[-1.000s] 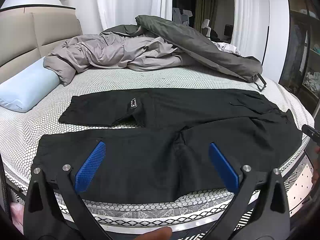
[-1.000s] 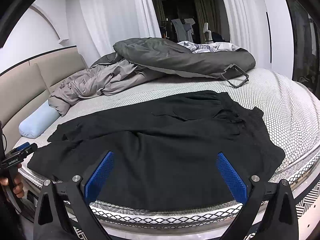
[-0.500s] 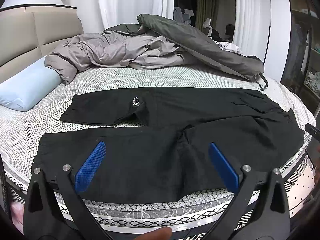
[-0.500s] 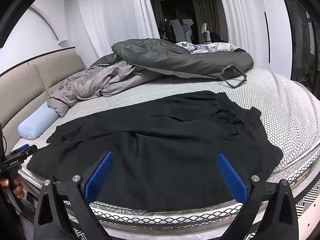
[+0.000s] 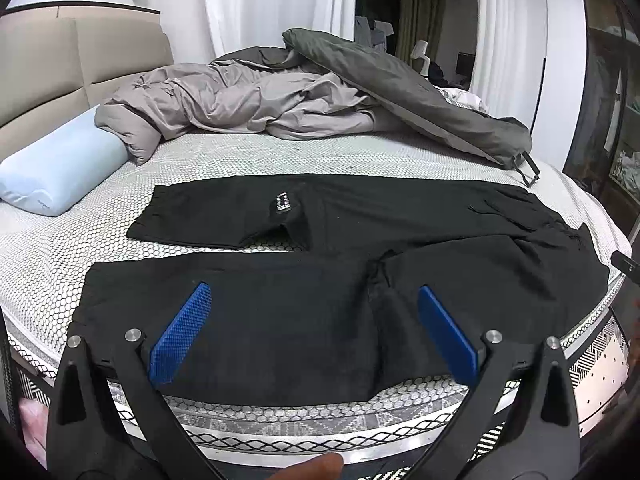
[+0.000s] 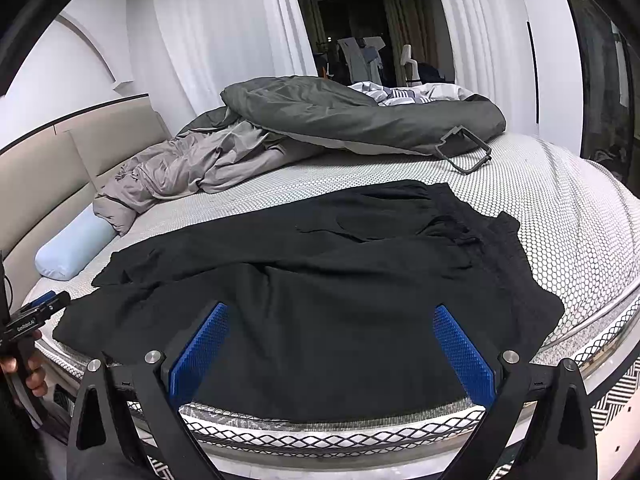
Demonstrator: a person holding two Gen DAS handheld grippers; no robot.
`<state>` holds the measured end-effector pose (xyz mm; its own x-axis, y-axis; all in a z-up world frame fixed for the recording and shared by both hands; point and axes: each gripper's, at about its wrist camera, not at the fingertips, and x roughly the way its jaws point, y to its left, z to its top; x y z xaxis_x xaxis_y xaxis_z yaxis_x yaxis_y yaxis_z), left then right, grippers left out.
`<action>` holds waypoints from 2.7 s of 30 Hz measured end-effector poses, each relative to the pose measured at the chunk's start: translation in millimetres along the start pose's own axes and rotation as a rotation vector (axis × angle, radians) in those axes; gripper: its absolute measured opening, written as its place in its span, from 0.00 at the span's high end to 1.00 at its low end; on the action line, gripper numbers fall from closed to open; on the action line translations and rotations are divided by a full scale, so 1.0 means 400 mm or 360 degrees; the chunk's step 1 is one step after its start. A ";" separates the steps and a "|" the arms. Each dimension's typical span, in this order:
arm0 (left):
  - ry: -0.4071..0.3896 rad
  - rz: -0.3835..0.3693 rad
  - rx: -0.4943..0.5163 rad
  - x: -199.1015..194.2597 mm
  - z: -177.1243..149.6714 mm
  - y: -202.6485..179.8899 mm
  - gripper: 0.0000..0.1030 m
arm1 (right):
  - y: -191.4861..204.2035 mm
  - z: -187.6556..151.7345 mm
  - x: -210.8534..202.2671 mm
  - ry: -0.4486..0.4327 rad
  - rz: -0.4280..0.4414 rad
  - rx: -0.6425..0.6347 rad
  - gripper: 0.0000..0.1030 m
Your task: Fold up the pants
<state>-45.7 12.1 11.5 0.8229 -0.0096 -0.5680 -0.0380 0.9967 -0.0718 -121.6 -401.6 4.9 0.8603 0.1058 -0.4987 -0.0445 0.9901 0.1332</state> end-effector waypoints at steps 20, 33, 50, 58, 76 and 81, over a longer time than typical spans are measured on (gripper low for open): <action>0.0151 0.0256 -0.0673 -0.033 -0.143 0.464 0.03 | -0.048 0.010 0.053 0.0117 0.0057 0.0001 0.00; 0.0240 0.0114 -0.0852 0.070 -0.192 0.579 0.44 | -0.164 0.025 0.060 0.0170 0.0031 0.0196 0.00; 0.0177 0.0328 -0.1076 0.127 -0.157 0.739 1.00 | -0.461 -0.112 0.103 0.0178 0.0090 0.0866 0.11; 0.0181 0.0389 -0.0955 0.083 -0.142 0.704 1.00 | -0.468 -0.075 0.119 0.0125 -0.0008 0.0824 0.72; 0.0255 0.0278 -0.1000 0.087 -0.152 0.715 1.00 | -0.476 -0.061 0.112 0.0031 0.0170 0.0799 0.88; 0.0331 0.0274 -0.1014 0.102 -0.186 0.712 1.00 | -0.517 -0.064 0.138 0.0202 0.0063 0.0876 0.90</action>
<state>-65.2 289.5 -93.3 0.6522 0.0657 -0.7552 -0.5362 0.7442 -0.3983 -78.0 -598.2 -72.2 0.7939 0.1858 -0.5790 0.2253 0.7945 0.5640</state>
